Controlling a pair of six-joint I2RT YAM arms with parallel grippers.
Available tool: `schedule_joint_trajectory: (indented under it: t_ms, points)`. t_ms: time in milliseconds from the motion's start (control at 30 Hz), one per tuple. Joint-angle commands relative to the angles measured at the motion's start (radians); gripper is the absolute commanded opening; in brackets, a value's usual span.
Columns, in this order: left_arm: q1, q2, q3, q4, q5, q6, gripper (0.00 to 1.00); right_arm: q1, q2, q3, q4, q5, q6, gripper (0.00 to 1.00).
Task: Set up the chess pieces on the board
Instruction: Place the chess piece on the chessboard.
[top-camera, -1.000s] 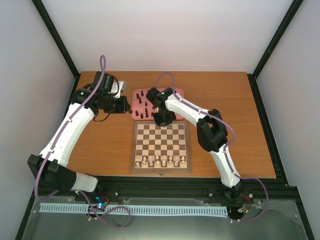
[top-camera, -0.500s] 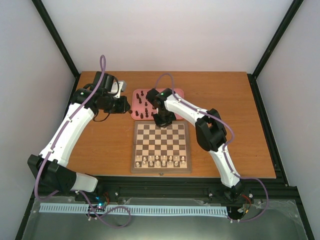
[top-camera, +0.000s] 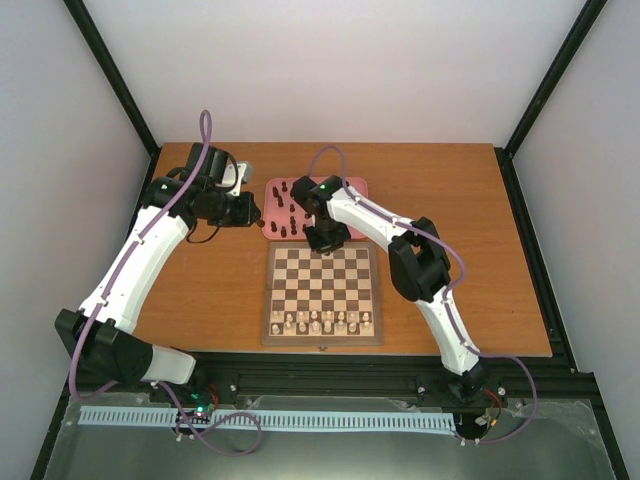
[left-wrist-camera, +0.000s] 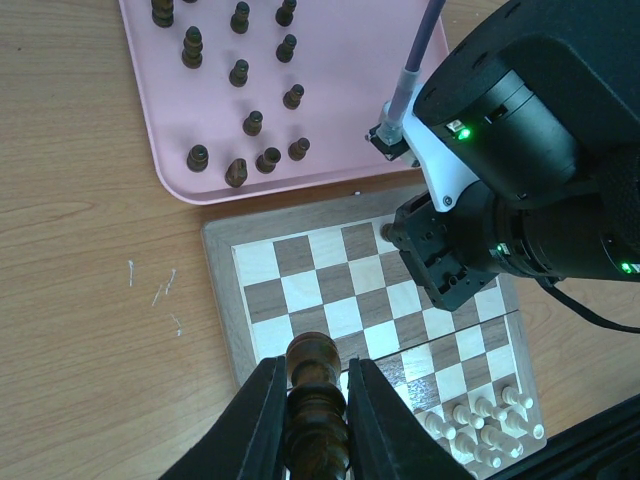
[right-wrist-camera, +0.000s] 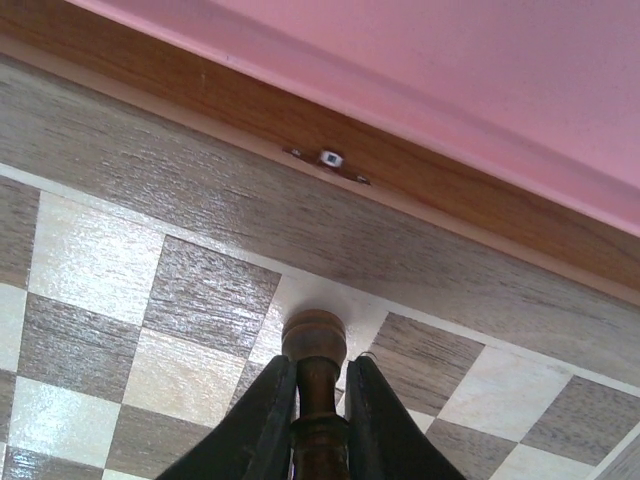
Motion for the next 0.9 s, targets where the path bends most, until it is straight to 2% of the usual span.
schedule_joint_trajectory:
  t_ms: [0,333,667,867]
  points:
    - [-0.005,0.002,0.013,-0.009,0.009,0.018,0.01,-0.007,0.032,0.04,-0.023,0.004,-0.001,0.15]
    - [-0.005,0.005,0.003,-0.003,0.014,0.02,0.01,-0.007,0.026,0.034,-0.033,0.003,-0.002,0.18]
    - [-0.005,0.0,0.001,-0.005,0.013,0.02,0.01,-0.007,0.014,0.035,-0.022,-0.002,-0.01,0.26]
    - [-0.005,0.002,0.002,-0.005,0.014,0.021,0.01,-0.007,0.005,0.066,-0.018,-0.014,-0.017,0.34]
